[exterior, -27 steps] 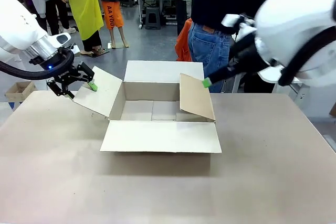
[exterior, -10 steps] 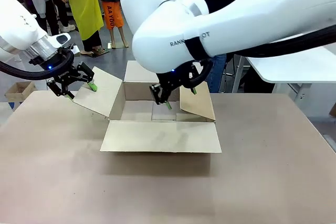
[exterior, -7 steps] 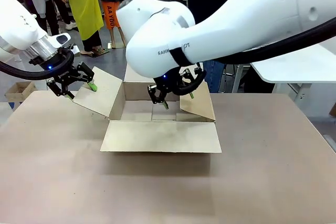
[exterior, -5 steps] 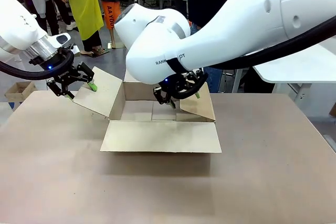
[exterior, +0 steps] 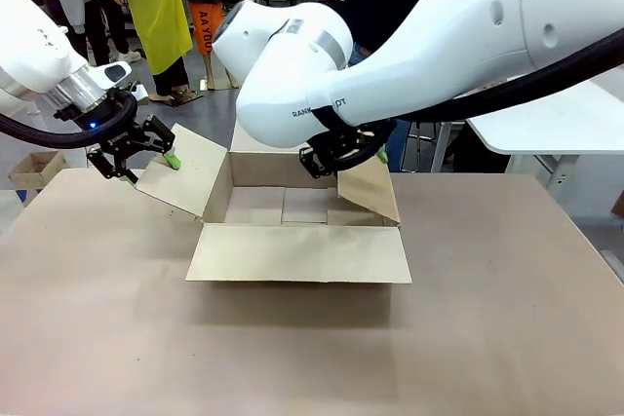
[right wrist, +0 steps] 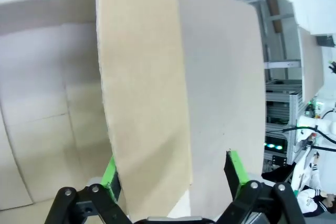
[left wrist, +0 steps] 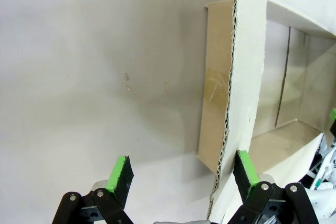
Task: Pack the gift set into the box.
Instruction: Place both hands on the side flaps of the Package Box and spread them outward.
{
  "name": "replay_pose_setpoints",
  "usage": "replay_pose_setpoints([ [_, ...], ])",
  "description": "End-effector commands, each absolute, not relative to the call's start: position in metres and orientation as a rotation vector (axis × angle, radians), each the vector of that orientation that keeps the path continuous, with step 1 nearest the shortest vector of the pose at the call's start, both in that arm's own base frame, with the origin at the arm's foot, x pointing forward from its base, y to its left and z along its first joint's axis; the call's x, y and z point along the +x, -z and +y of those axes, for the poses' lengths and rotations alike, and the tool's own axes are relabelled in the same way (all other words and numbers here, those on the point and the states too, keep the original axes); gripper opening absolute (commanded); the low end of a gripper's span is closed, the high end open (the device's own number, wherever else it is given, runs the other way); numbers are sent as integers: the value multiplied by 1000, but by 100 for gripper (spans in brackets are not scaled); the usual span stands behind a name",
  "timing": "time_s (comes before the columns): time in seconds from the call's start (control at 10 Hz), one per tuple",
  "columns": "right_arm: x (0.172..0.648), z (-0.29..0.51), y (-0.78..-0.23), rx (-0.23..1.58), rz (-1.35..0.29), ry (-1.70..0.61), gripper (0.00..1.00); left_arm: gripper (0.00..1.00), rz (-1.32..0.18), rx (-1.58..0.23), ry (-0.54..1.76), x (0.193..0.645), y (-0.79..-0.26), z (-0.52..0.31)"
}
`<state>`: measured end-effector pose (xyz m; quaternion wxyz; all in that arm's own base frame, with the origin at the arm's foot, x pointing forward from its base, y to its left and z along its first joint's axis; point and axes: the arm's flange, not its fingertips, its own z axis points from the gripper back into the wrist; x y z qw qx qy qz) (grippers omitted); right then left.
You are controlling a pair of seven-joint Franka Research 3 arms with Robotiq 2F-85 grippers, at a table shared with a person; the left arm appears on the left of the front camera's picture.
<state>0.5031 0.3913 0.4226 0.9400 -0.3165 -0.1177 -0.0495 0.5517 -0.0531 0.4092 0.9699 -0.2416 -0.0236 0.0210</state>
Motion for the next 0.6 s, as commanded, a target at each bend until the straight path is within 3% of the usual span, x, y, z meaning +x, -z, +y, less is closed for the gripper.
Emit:
replay_pose_setpoints([
  [0.0, 501, 375, -438, -697, -285, 137, 100, 100, -52, -474, -53, 550, -411, -53],
  [0.3, 502, 332, -454, -698, -272, 171, 100, 100, -52, -474, -53, 550, -411, -53],
  [0.5, 505, 288, -454, -595, -223, 172, 100, 100, -52, -474, -53, 550, -411, -53],
])
